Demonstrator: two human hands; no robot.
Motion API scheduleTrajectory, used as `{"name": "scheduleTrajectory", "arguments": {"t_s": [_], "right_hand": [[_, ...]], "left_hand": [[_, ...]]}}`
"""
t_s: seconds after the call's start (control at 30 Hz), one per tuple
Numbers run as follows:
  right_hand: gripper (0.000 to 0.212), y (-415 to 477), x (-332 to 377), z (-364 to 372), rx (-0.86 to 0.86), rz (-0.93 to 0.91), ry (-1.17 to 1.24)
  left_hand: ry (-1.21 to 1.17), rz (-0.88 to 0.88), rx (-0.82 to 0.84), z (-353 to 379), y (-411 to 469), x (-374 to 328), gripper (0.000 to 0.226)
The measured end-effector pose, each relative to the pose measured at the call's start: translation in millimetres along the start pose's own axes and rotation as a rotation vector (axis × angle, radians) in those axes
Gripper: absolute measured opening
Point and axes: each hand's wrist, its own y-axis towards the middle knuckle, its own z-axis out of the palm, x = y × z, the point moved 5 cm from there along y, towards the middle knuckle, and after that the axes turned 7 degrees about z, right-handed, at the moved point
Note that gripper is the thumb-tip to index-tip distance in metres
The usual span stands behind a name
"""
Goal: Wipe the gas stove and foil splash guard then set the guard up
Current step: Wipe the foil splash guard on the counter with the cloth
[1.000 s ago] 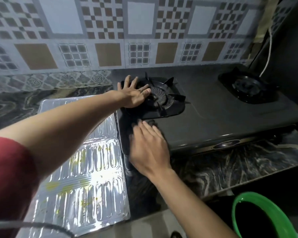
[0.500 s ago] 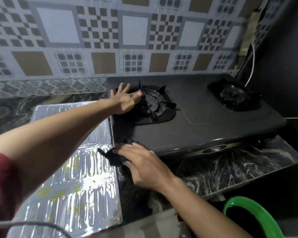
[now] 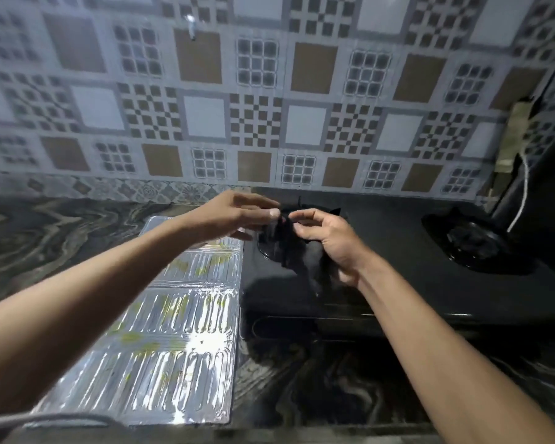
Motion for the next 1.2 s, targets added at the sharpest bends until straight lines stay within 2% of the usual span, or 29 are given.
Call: {"name": "scheduleTrajectory", "arguments": {"t_s": [0.07, 0.17, 0.3, 0.37, 0.5, 0.57, 0.73, 0.87, 0.93, 1.0, 1.2], "right_hand": [[0.017, -1, 11, 0, 0.053, 0.003, -0.018], [0.014, -2, 21, 8, 0.172, 0.012, -0.035], [0.04, -6, 20, 21, 0.319, 0.035, -0.229], [0.047, -2, 15, 28, 0.277, -0.004, -0.361], [0.032, 16, 7, 49, 0.128, -0.082, -0.407], [0.027, 27, 2, 64, 0.092, -0.118, -0.447], [0.03, 62, -14, 113, 0.016, -0.181, -0.437], [0.038, 100, -36, 149, -0.126, -0.108, -0.377], [0.036, 118, -48, 169, -0.191, -0.094, -0.396], [0.031, 138, -59, 188, -0.243, -0.079, -0.475], [0.03, 200, -94, 226, -0.252, 0.058, -0.676]], "left_hand": [[0.095, 0.036, -0.056, 2, -9, -10, 0.039], [0.06, 0.051, -0.178, 0, -18, -16, 0.028], [0.053, 0.02, -0.335, -10, -34, -11, 0.026], [0.055, -0.02, -0.401, -21, -45, -2, 0.025], [-0.011, -0.097, -0.448, -41, -63, 22, 0.011], [-0.051, -0.103, -0.438, -51, -68, 34, 0.018], [0.09, -0.099, -0.368, -86, -78, 74, 0.02], [-0.011, -0.161, -0.376, -125, -81, 120, 0.016], [-0.01, -0.181, -0.356, -143, -83, 145, 0.009], [0.009, -0.219, -0.322, -157, -83, 170, 0.014], [-0.141, -0.43, -0.311, -178, -78, 252, 0.015]]}}
